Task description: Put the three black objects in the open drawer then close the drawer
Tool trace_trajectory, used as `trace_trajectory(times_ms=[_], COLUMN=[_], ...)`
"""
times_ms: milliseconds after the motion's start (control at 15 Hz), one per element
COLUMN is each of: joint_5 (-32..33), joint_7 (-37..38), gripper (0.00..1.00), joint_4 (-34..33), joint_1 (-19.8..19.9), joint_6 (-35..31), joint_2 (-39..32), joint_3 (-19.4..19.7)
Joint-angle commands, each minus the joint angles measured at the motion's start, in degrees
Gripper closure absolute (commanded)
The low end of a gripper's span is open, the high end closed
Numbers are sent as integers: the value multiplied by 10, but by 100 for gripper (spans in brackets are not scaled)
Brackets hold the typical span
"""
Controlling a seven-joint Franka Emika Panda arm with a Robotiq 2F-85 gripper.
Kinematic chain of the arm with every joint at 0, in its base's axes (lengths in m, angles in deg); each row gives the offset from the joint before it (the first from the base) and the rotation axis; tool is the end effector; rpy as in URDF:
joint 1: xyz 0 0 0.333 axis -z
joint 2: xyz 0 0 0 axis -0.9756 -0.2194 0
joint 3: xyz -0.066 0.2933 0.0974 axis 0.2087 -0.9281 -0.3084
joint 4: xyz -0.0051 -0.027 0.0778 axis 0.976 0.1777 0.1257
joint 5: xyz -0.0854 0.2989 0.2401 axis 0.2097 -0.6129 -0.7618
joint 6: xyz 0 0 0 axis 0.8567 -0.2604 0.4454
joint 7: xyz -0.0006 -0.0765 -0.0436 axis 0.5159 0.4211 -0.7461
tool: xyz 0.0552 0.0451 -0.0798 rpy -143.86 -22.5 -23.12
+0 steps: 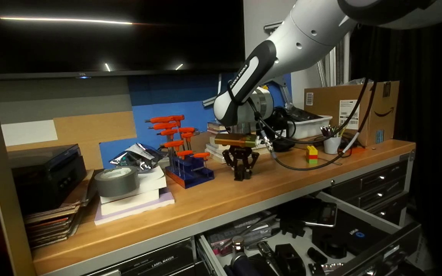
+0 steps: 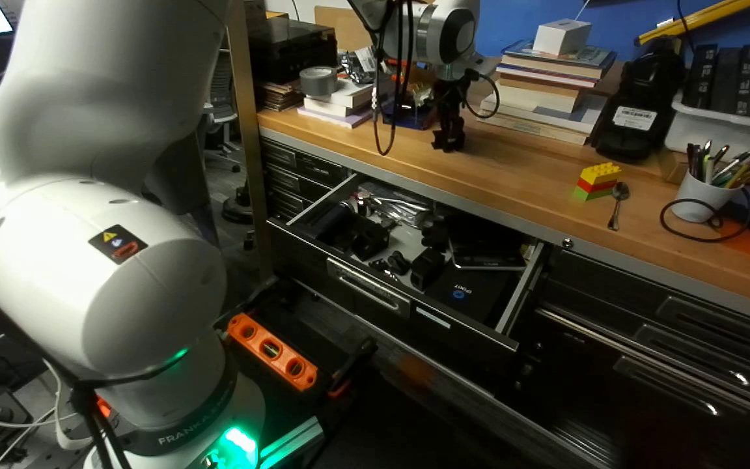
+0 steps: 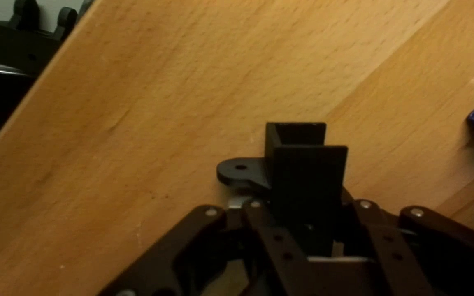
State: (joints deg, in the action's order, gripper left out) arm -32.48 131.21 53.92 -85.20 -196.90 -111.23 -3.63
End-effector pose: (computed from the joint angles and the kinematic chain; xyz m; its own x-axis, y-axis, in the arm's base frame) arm 0.7224 0.0582 0.2766 0.7214 -0.6843 0.1060 -0.6826 -0.7285 -0.0578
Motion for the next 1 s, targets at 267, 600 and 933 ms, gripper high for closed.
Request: trace_trajectory(times_ms=[267, 600, 933], joint_5=[43, 83, 76], joint_7=[-65, -92, -217], gripper=[78, 78, 78], joint_4=[153, 292, 445], joint_1=[-6, -2, 25], joint_6=[-23, -27, -77], joint_2=[98, 196, 294], joint_3=[16, 25, 4])
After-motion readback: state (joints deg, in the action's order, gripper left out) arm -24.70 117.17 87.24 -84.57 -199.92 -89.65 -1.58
